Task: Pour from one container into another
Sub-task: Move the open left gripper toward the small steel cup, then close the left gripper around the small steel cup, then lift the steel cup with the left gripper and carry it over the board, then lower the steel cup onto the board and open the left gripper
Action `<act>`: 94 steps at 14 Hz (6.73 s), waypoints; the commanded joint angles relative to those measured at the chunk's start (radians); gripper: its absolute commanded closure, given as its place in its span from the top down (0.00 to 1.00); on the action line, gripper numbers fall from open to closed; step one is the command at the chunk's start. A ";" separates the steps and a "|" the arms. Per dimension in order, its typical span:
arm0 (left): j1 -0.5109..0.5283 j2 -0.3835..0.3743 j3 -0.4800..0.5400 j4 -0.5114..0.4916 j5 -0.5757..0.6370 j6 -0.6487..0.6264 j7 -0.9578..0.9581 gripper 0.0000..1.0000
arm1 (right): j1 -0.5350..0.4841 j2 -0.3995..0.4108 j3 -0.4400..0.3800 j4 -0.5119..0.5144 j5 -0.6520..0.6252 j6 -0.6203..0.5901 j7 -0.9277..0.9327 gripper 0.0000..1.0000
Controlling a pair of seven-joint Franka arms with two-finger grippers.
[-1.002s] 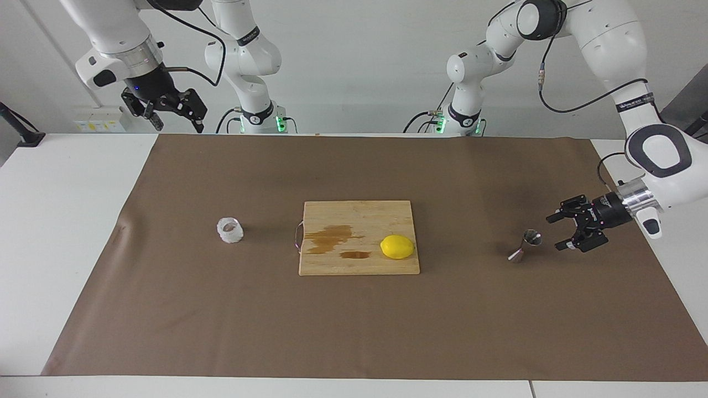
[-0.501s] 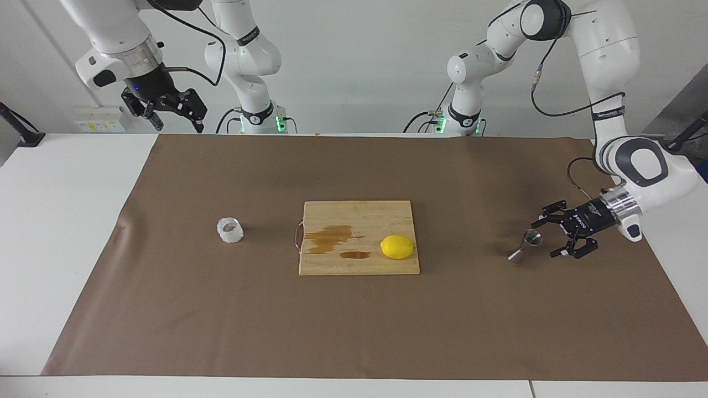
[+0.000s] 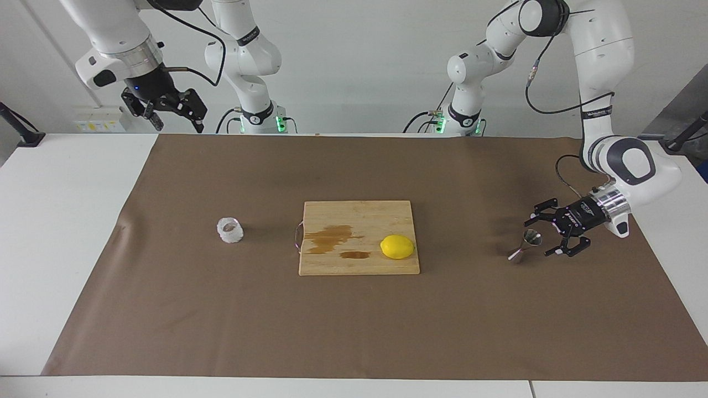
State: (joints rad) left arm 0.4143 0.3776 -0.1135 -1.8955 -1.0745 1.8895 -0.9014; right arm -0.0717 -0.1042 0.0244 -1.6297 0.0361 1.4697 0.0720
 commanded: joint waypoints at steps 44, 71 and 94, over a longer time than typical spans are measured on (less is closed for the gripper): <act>-0.017 -0.039 -0.023 0.033 -0.038 -0.153 -0.056 0.00 | -0.013 -0.019 0.005 -0.018 0.010 -0.002 -0.008 1.00; -0.833 -0.143 -0.077 -0.062 -0.577 0.691 -0.221 0.00 | -0.013 -0.019 0.005 -0.018 0.010 -0.002 -0.008 1.00; -0.957 -0.088 -0.075 -0.139 -0.907 0.744 0.059 0.00 | -0.013 -0.019 0.005 -0.018 0.010 -0.002 -0.008 1.00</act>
State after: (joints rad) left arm -0.5255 0.2955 -0.2036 -2.0284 -1.9513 2.6180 -0.8697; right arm -0.0717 -0.1042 0.0244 -1.6297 0.0361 1.4697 0.0720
